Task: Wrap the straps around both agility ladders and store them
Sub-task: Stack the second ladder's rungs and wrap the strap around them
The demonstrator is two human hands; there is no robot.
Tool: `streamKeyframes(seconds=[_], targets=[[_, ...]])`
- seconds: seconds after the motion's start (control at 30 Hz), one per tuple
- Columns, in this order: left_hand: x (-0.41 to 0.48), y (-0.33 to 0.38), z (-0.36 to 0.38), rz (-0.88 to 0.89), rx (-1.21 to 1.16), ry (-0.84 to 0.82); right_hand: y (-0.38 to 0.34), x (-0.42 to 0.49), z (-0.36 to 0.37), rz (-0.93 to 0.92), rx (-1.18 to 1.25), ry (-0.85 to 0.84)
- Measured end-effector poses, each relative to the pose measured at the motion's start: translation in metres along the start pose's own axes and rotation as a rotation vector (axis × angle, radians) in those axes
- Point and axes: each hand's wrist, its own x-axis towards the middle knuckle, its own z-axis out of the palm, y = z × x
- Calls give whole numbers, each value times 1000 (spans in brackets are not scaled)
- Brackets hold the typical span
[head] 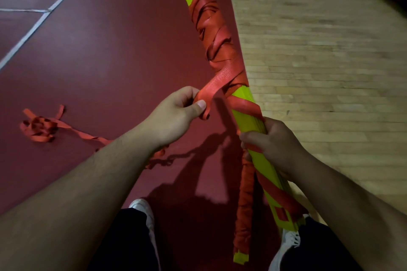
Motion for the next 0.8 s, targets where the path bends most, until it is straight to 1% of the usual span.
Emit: streamKeyframes(seconds=[0.13,0.27,0.33,0.4,0.43,0.5,0.6,0.67,0.73,0.8], targets=[[-1,3,2,-34,-104,6,-1,-1,0,8,4,-16],[-1,3,2,-41,-133,14,-3,-1,2,-18,32,-18],[-1,5,5,-42,-251,55,-5,-4,3,-42,23,-42],[0,10,8,-86,-406,97,-7,-7,2,-65,20,-82],[0,11,9,-104,-425,131,-8,-8,2,-70,30,-102],[1,10,7,-91,-364,186,-8,-10,2,-70,70,-152],[1,6,2,-13,-237,175,-10,-12,1,-65,115,-237],[3,1,1,-16,-213,137,-10,-14,2,-6,194,-295],[4,-4,1,3,-202,64,-12,-18,3,52,238,-364],[4,-7,3,6,-246,8,-12,-20,3,96,261,-431]])
